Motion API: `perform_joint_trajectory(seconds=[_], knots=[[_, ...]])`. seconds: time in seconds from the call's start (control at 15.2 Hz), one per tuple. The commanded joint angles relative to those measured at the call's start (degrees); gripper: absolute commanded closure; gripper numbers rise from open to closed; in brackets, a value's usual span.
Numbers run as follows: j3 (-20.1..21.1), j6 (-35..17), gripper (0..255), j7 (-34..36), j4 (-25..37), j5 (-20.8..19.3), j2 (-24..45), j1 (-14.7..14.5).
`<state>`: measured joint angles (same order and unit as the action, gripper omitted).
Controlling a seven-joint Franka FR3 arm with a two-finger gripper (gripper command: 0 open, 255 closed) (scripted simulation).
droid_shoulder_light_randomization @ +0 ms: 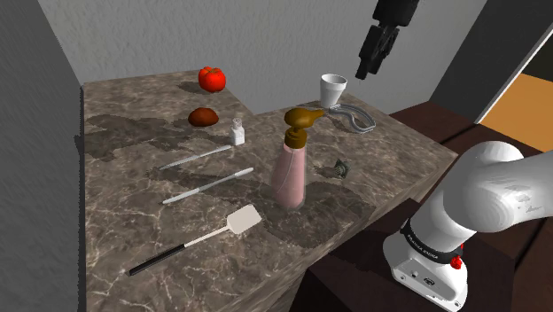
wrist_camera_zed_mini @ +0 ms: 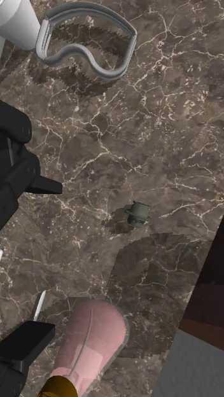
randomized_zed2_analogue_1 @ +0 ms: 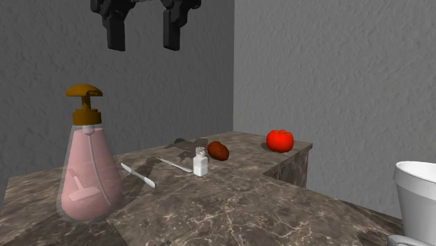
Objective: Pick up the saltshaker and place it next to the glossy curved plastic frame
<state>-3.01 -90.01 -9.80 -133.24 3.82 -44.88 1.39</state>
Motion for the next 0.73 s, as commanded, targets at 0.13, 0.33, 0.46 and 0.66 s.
perform_joint_trajectory(seconds=[0.13, 0.33, 0.46, 0.66], knots=[[0.8, -3.8, 0, 1.2, -1.2, 1.1, 2.3, -0.3], [2.1, -9.6, 0, 2.8, -2.5, 2.6, 6.3, -0.8], [2.9, -13.4, 0, 3.8, -2.9, 3.6, 9.3, -1.2], [4.0, -18.9, 0, 5.2, -2.8, 5.0, 14.3, -1.7]])
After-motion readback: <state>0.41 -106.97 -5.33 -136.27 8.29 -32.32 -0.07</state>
